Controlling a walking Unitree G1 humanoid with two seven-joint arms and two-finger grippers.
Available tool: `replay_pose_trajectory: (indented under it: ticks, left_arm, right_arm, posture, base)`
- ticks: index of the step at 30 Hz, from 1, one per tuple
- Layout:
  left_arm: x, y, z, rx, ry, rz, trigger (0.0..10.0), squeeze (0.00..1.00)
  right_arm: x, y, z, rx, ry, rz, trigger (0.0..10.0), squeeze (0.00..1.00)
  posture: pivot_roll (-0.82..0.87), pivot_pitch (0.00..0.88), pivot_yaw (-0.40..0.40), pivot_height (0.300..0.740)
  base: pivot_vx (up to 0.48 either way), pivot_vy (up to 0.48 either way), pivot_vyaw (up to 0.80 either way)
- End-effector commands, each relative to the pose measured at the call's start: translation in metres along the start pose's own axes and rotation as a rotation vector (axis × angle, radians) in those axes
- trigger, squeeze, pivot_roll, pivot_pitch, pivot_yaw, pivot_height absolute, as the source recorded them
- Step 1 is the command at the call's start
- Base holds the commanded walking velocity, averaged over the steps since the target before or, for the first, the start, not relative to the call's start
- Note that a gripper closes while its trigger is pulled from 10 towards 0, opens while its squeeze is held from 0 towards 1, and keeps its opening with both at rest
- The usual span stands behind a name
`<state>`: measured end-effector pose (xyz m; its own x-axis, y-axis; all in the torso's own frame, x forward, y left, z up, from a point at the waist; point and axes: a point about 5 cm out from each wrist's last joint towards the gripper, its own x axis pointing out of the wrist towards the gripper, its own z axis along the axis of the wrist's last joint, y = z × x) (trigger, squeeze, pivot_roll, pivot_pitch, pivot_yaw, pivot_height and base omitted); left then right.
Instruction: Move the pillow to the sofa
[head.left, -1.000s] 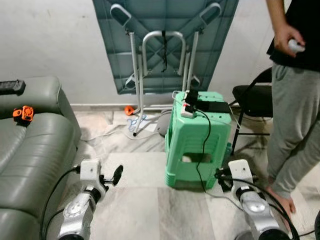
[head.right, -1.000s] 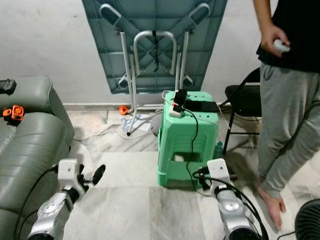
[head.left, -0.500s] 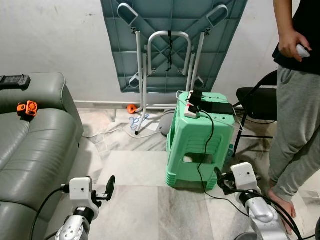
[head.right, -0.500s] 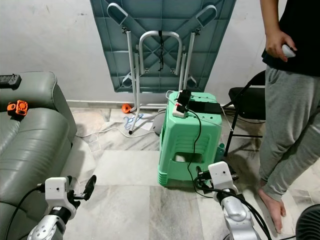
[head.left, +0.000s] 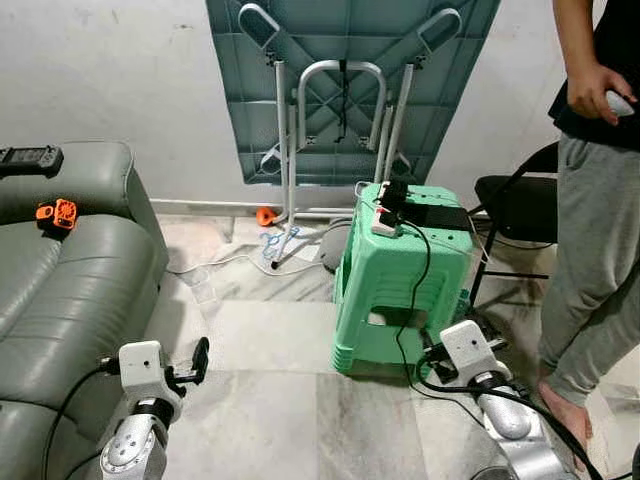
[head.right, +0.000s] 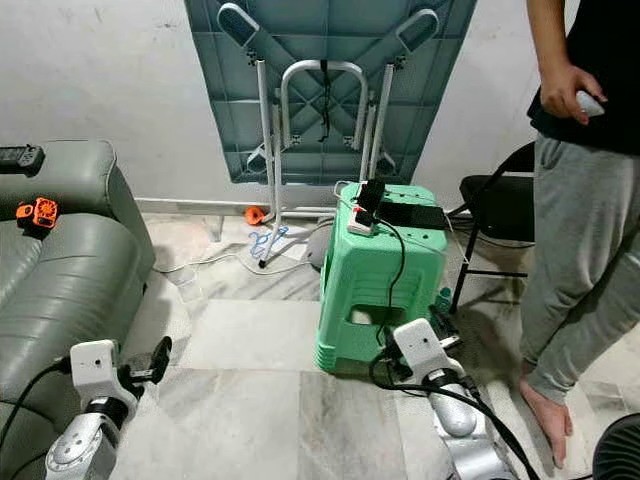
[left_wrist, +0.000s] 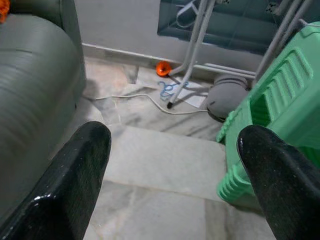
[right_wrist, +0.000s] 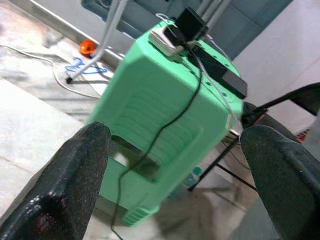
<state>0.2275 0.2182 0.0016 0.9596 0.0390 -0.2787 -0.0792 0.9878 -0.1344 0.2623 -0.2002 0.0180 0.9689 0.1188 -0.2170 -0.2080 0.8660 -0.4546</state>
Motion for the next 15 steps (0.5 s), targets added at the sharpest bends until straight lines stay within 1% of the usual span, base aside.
replay_pose_trajectory:
  ticks: [1, 2, 3, 4, 5, 6, 8, 9, 10, 12, 13, 15]
  left_arm:
    - [0.004, 0.003, 0.001, -0.050, -0.003, -0.003, 10.0, 0.00]
    - [0.005, 0.004, 0.001, -0.066, -0.007, 0.007, 10.0, 0.00]
    - [0.008, 0.010, 0.003, -0.134, -0.018, 0.054, 10.0, 0.00]
    - [0.009, 0.011, 0.004, -0.148, -0.021, 0.066, 10.0, 0.00]
    - [0.011, 0.012, 0.005, -0.180, -0.024, 0.075, 10.0, 0.00]
    - [0.012, 0.012, 0.005, -0.199, -0.024, 0.077, 10.0, 0.00]
    - [0.013, 0.012, 0.006, -0.228, -0.015, 0.085, 10.0, 0.00]
    - [0.014, 0.012, 0.006, -0.228, -0.014, 0.084, 10.0, 0.00]
    - [0.014, 0.012, 0.006, -0.228, -0.014, 0.083, 10.0, 0.00]
    - [0.015, 0.012, 0.007, -0.249, -0.015, 0.088, 10.0, 0.00]
    - [0.016, 0.011, 0.008, -0.246, -0.018, 0.088, 10.0, 0.00]
    - [0.017, 0.012, 0.009, -0.252, -0.027, 0.090, 10.0, 0.00]
  right_arm:
    - [0.002, -0.003, 0.001, 0.083, 0.012, -0.028, 10.0, 0.00]
    - [0.003, -0.006, 0.000, 0.147, 0.031, -0.058, 10.0, 0.00]
    - [0.004, -0.012, -0.004, 0.325, 0.078, -0.124, 10.0, 0.00]
    - [0.005, -0.014, -0.005, 0.380, 0.091, -0.140, 10.0, 0.00]
    - [0.006, -0.016, -0.006, 0.474, 0.105, -0.169, 10.0, 0.00]
    - [0.007, -0.017, -0.006, 0.520, 0.109, -0.183, 10.0, 0.00]
    - [0.010, -0.020, -0.001, 0.583, 0.097, -0.202, 10.0, 0.00]
    - [0.010, -0.021, 0.000, 0.590, 0.093, -0.205, 10.0, 0.00]
    - [0.011, -0.021, 0.001, 0.594, 0.091, -0.206, 10.0, 0.00]
    - [0.011, -0.022, 0.003, 0.574, 0.082, -0.206, 10.0, 0.00]
    - [0.012, -0.022, 0.003, 0.567, 0.080, -0.206, 10.0, 0.00]
    - [0.011, -0.023, 0.003, 0.575, 0.084, -0.201, 10.0, 0.00]
  posture:
    - [-0.09, 0.000, -0.007, 0.740]
    - [-0.09, 0.000, -0.007, 0.740]
    - [-0.08, 0.000, -0.008, 0.740]
    - [-0.08, 0.000, -0.006, 0.740]
    - [-0.08, 0.000, -0.007, 0.740]
    - [-0.08, 0.000, -0.007, 0.740]
    - [-0.09, 0.000, -0.001, 0.740]
    - [-0.09, 0.000, -0.001, 0.740]
    - [-0.09, 0.000, -0.001, 0.740]
    - [-0.09, 0.000, -0.001, 0.740]
    - [-0.09, 0.000, -0.001, 0.740]
    - [-0.09, 0.000, 0.000, 0.740]
  base:
    - [0.000, 0.000, 0.00]
    - [0.000, 0.000, 0.00]
    - [0.000, 0.000, 0.00]
    - [0.000, 0.000, 0.00]
    - [0.000, 0.000, 0.00]
    - [0.000, 0.000, 0.00]
    - [0.000, 0.000, 0.00]
    - [0.000, 0.000, 0.00]
    - [0.000, 0.000, 0.00]
    - [0.000, 0.000, 0.00]
    - [0.000, 0.000, 0.00]
    - [0.000, 0.000, 0.00]
